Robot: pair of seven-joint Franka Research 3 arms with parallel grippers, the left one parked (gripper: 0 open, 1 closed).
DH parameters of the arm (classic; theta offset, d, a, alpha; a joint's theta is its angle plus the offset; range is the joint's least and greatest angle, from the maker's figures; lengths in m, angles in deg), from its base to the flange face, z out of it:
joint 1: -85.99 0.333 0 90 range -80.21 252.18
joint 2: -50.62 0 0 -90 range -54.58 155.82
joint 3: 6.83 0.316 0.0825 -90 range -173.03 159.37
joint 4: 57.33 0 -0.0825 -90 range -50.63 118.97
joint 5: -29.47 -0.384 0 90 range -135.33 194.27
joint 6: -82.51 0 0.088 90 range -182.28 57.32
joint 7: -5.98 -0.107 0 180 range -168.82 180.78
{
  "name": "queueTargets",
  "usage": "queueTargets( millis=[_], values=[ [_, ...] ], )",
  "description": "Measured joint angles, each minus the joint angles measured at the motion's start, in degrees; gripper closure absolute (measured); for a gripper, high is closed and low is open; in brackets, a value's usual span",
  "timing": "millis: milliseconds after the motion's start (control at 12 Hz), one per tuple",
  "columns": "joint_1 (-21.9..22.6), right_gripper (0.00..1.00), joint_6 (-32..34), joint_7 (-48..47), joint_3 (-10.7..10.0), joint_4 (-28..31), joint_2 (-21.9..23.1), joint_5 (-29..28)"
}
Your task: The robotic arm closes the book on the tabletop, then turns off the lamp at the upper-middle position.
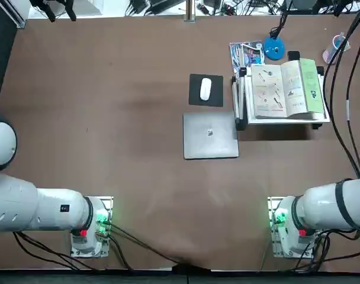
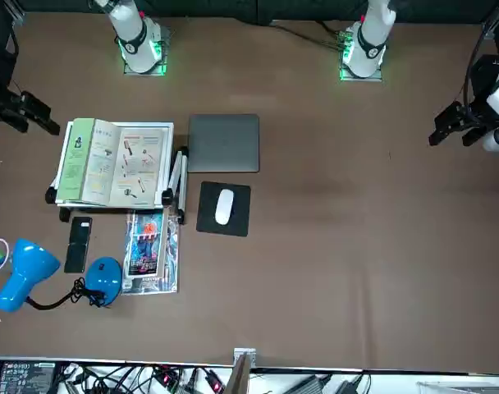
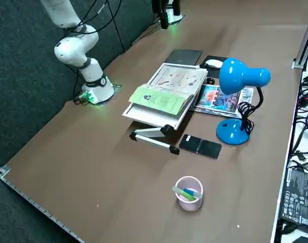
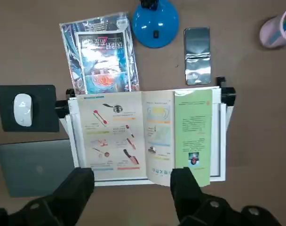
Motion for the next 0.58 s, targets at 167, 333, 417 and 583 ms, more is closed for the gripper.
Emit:
queueTargets(
  millis=[167, 333, 417, 583],
  values=[
    [-1.7, 0.0, -0.6, 0.0, -0.1, 0.0, -1.8, -3.0],
    [-4.1, 0.04, -1.7, 1.5, -0.2, 0.0, -3.6, -5.7],
    [-5.3, 0.1, -2.7, 2.5, -0.3, 0.1, -4.3, -6.3],
    [-7.3, 0.11, -3.9, 4.4, -0.3, 0.6, -5.7, -7.1]
  ],
)
